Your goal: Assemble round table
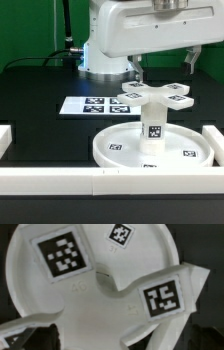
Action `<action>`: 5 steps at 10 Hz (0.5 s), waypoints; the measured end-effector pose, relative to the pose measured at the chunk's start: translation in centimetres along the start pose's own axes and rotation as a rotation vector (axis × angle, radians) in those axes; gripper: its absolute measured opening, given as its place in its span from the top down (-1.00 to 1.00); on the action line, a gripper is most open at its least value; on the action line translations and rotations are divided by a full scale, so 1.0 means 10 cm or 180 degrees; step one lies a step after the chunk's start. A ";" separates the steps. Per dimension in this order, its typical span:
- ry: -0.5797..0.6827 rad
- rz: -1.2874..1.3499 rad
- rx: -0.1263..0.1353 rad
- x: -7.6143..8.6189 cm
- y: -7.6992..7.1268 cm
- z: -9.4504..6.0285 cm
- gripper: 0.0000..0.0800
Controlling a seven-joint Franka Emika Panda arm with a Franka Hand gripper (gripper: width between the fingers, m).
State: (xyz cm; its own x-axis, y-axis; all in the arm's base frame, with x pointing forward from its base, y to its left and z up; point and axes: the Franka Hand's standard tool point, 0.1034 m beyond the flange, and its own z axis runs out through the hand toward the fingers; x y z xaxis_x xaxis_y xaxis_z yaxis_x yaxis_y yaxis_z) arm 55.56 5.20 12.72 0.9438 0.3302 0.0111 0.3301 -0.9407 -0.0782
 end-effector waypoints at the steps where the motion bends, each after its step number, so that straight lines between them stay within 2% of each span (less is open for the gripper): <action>1: -0.0002 -0.0231 -0.0005 0.00 0.01 0.00 -0.62; 3: -0.0029 -0.1165 -0.0126 0.01 0.03 0.00 -0.62; 5: -0.0098 -0.1865 -0.0175 0.02 0.04 0.02 -0.62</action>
Offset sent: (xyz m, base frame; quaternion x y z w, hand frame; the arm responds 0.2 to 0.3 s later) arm 0.0129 0.0084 -0.0017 -0.0275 -0.0120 -0.3716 0.9279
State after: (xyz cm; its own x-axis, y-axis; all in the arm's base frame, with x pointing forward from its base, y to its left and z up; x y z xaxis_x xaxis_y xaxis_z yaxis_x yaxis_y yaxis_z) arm 55.90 4.88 12.46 0.6033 0.7974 0.0079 0.7974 -0.6032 -0.0160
